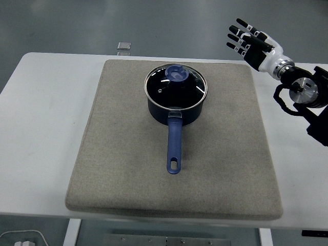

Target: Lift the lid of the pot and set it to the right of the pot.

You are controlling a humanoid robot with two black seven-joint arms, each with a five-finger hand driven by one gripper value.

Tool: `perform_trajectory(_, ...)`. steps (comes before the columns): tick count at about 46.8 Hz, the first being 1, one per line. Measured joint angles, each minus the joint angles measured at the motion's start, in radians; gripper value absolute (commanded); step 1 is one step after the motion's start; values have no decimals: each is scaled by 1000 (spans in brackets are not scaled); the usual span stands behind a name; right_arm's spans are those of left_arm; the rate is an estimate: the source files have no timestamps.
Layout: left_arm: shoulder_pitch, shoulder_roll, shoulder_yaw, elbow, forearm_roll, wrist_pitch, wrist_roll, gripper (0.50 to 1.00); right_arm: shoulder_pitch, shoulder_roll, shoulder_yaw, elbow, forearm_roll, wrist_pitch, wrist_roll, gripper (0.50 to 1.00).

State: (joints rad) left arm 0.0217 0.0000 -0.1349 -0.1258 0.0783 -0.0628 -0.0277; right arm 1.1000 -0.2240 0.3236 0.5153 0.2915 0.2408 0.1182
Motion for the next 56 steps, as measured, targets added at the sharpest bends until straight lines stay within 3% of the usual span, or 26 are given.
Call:
perform_trajectory(33, -5, 0, 1, 0, 0, 1, 0, 1000, -2, -7, 0, 3, -17, 1, 0, 915)
perform_trajectory(56, -5, 0, 1, 0, 0, 2, 0, 1000, 37, -13, -3, 3, -91, 51, 3, 915)
